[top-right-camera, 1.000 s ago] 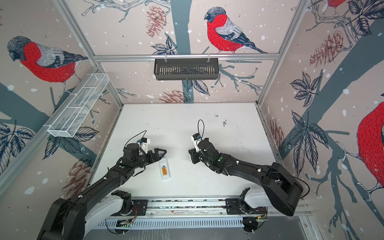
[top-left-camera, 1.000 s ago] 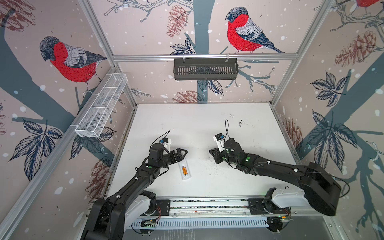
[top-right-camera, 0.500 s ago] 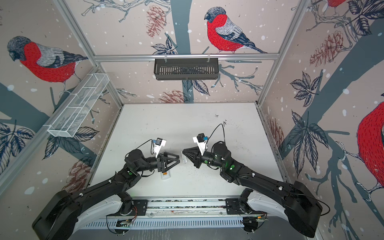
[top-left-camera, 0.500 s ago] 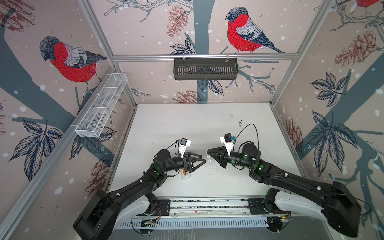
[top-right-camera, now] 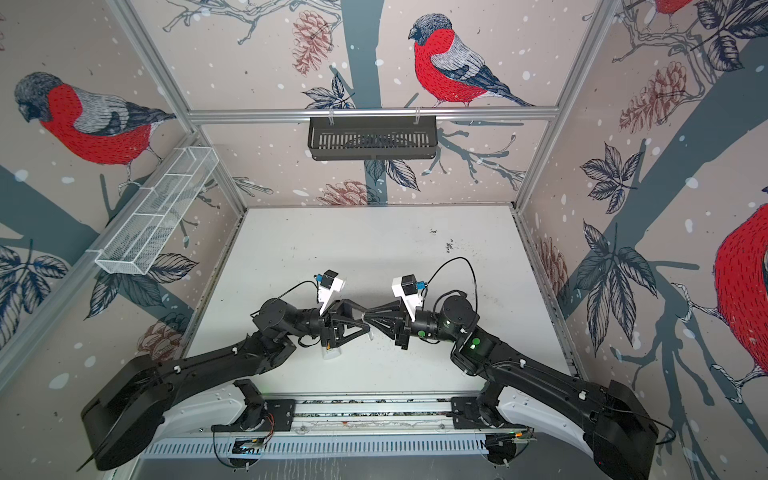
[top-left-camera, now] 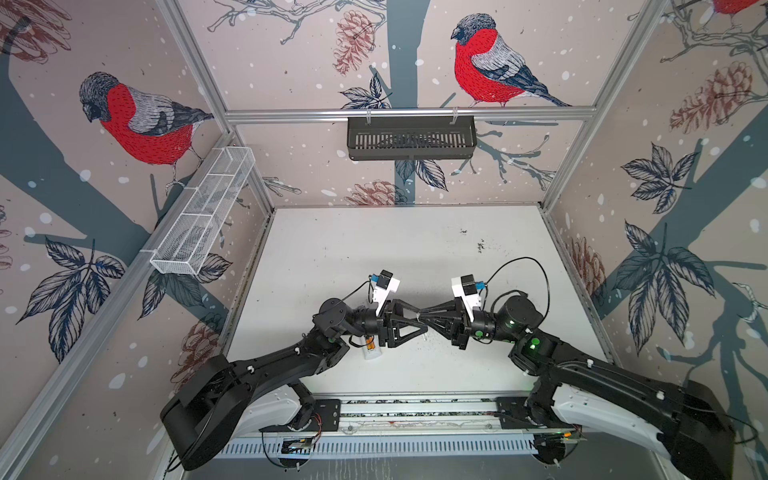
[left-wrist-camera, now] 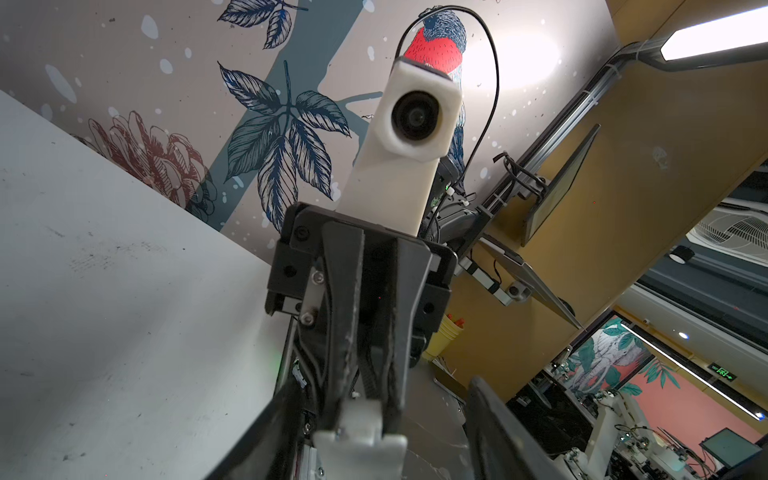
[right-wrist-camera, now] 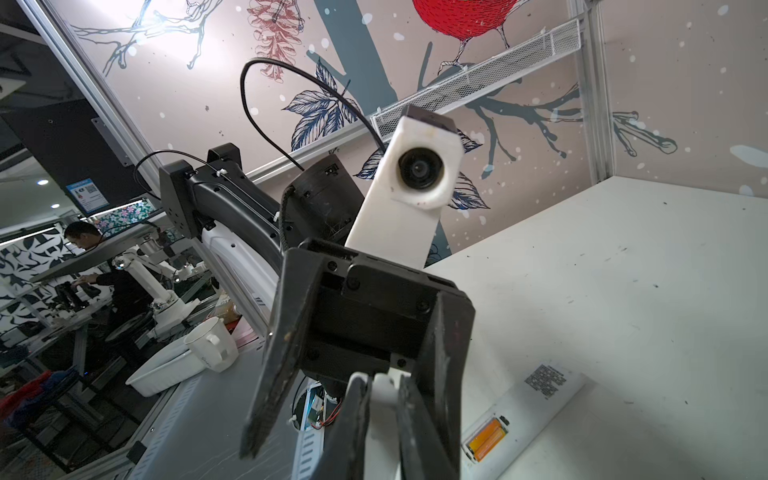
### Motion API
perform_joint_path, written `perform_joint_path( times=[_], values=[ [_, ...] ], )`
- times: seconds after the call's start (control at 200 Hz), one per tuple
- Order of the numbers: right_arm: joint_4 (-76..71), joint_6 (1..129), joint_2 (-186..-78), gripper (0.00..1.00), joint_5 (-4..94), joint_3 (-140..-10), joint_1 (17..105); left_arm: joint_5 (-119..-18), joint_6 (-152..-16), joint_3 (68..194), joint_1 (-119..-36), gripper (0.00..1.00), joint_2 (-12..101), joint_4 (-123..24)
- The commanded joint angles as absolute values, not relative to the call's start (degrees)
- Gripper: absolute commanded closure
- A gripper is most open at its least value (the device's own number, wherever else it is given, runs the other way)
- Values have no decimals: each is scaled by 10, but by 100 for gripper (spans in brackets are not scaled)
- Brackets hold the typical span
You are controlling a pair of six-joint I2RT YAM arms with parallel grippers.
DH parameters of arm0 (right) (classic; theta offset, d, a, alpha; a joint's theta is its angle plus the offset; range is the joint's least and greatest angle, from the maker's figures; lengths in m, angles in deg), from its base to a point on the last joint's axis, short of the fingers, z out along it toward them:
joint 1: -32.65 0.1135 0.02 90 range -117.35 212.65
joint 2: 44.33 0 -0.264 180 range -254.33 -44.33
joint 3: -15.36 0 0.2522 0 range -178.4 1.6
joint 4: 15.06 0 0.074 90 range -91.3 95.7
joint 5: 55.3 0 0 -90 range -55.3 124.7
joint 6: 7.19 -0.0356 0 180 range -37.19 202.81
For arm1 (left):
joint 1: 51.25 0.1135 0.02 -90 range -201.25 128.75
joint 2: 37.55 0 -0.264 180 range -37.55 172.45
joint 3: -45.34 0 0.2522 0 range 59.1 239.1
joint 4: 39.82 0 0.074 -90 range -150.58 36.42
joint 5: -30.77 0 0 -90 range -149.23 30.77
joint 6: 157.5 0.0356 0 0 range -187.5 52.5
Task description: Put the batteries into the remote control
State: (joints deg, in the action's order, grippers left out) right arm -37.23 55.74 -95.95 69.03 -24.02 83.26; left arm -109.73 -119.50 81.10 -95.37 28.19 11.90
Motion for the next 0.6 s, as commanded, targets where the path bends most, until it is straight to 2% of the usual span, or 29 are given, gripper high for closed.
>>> perform_joint_path(
  times=[0.0, 0.14, 0.31, 0.595],
  values=[
    [-396, 553, -950, 84, 692, -241, 834, -1089, -1169, 817, -955, 46, 281, 110],
    [-396, 554, -939, 84, 692, -238, 833, -1092, -1166, 816, -955, 53, 277, 105],
    [-395, 553, -932, 83, 691, -238, 829, -1097, -1156, 821, -956, 70, 273, 88],
    [-389, 550, -928, 81, 696, -237, 817, -1099, -1150, 824, -956, 88, 271, 78]
  ],
)
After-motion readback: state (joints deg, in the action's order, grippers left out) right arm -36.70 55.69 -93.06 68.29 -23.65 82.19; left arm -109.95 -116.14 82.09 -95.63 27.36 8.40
